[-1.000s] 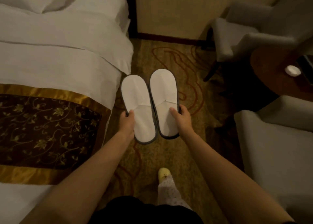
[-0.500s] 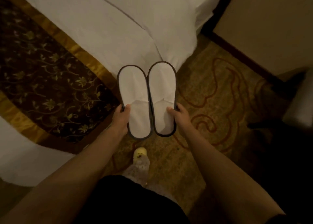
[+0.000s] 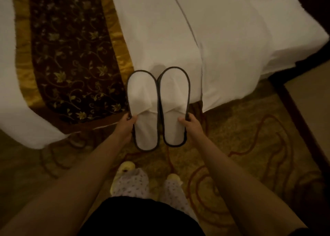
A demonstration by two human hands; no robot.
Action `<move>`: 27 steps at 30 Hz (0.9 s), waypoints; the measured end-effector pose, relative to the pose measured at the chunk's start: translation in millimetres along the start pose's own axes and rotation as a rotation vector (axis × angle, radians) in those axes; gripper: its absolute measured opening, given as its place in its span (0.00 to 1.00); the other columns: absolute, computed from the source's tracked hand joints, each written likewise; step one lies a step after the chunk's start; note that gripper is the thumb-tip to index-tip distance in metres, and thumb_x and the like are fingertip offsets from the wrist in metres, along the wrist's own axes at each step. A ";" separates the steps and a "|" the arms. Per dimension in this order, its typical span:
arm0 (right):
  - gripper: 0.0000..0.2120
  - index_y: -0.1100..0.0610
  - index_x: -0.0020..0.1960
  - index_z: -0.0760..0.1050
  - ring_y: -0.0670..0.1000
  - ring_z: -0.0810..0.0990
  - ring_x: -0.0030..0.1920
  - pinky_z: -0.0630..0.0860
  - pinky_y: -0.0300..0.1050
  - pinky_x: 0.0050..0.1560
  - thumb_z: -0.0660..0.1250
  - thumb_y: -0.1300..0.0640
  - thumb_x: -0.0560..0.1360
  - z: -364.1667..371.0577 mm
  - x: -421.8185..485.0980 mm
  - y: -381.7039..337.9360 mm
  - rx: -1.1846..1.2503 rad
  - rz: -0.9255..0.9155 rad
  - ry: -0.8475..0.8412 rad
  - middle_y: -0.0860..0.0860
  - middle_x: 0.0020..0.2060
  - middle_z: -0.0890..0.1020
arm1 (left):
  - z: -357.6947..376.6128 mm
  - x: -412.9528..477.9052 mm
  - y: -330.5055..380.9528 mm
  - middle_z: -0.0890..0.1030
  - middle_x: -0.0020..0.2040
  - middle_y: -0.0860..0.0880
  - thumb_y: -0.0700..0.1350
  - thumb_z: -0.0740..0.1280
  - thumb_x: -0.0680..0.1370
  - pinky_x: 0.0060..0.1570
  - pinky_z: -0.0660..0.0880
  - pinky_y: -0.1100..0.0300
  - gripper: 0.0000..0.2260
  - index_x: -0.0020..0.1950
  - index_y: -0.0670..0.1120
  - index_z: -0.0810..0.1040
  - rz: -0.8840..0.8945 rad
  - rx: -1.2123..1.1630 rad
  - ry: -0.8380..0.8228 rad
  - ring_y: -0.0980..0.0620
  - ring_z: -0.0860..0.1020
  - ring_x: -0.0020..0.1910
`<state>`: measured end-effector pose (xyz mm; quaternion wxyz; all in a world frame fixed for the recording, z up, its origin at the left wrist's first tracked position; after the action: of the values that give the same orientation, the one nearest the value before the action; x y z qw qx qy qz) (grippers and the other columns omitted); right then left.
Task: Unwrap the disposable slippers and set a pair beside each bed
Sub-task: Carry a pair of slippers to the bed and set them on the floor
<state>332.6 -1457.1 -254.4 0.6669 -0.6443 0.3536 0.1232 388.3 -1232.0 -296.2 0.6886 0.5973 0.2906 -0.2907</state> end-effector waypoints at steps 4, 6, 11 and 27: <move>0.21 0.60 0.68 0.65 0.46 0.74 0.48 0.76 0.36 0.41 0.63 0.59 0.77 -10.0 47.3 24.6 -0.086 0.008 -0.128 0.54 0.61 0.74 | 8.2 26.3 -54.5 0.73 0.67 0.44 0.43 0.60 0.80 0.49 0.72 0.55 0.18 0.70 0.45 0.67 0.020 -0.130 0.098 0.50 0.76 0.51; 0.21 0.60 0.68 0.66 0.47 0.75 0.50 0.76 0.38 0.45 0.64 0.58 0.77 -10.3 73.2 55.0 -0.106 0.044 -0.145 0.53 0.61 0.74 | 10.0 40.0 -88.3 0.74 0.66 0.44 0.42 0.60 0.80 0.48 0.73 0.54 0.18 0.70 0.45 0.67 -0.026 -0.183 0.137 0.50 0.76 0.51; 0.26 0.58 0.72 0.62 0.56 0.72 0.65 0.72 0.54 0.64 0.65 0.56 0.76 -0.8 143.7 166.7 -0.146 0.171 -0.165 0.56 0.69 0.70 | -5.2 97.4 -184.3 0.71 0.70 0.44 0.43 0.59 0.81 0.56 0.71 0.54 0.20 0.72 0.45 0.64 -0.087 -0.215 0.237 0.49 0.72 0.59; 0.28 0.60 0.74 0.57 0.60 0.68 0.68 0.70 0.54 0.66 0.63 0.60 0.77 65.4 355.8 483.2 -0.223 0.305 -0.189 0.59 0.71 0.67 | -124.1 302.7 -409.2 0.69 0.71 0.45 0.44 0.58 0.81 0.62 0.68 0.52 0.20 0.73 0.45 0.64 -0.066 -0.202 0.411 0.47 0.70 0.65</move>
<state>309.6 -1431.4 -856.9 0.5953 -0.6387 0.3671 0.3209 276.3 -1173.1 -804.5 0.6613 0.5623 0.4717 -0.1548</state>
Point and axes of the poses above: each hand's wrist, its own x-axis towards the middle knuckle, its own z-axis out of the palm, y = z × x, the point moved 4 cm from there along x, towards the middle knuckle
